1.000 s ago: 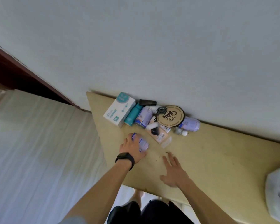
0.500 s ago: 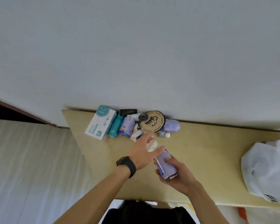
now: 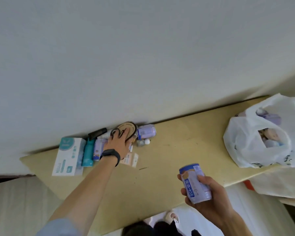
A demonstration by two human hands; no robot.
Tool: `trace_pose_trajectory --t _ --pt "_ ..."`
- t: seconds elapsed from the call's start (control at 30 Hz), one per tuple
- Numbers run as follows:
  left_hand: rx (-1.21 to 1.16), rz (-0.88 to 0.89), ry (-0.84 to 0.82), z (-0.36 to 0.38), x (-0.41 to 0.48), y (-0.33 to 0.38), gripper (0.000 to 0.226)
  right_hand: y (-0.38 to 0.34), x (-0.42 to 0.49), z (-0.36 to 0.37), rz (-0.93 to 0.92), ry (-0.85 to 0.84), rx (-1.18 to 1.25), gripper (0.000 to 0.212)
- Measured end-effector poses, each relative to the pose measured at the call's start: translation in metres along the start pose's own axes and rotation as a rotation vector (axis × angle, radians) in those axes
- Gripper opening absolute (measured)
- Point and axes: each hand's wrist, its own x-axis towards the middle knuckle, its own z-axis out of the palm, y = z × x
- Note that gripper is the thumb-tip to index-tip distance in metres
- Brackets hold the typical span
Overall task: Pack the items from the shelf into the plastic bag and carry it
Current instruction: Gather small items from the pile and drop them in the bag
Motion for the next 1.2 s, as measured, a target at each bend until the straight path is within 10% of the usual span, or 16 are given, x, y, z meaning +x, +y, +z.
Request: trace_pose_trajectory --t 0.5,1.2 --pt "-1.648 -0.306 0.372 -0.056 -0.089 0.159 0.050 -0.072 -0.099 -0.175 -0.029 -0.153 -0.069 0.105" --pt "-1.266 -0.048 -0.439 0.046 -0.154 0.512 0.019 -0.193 -0.166 -0.306 -0.299 -0.023 0.131 0.069"
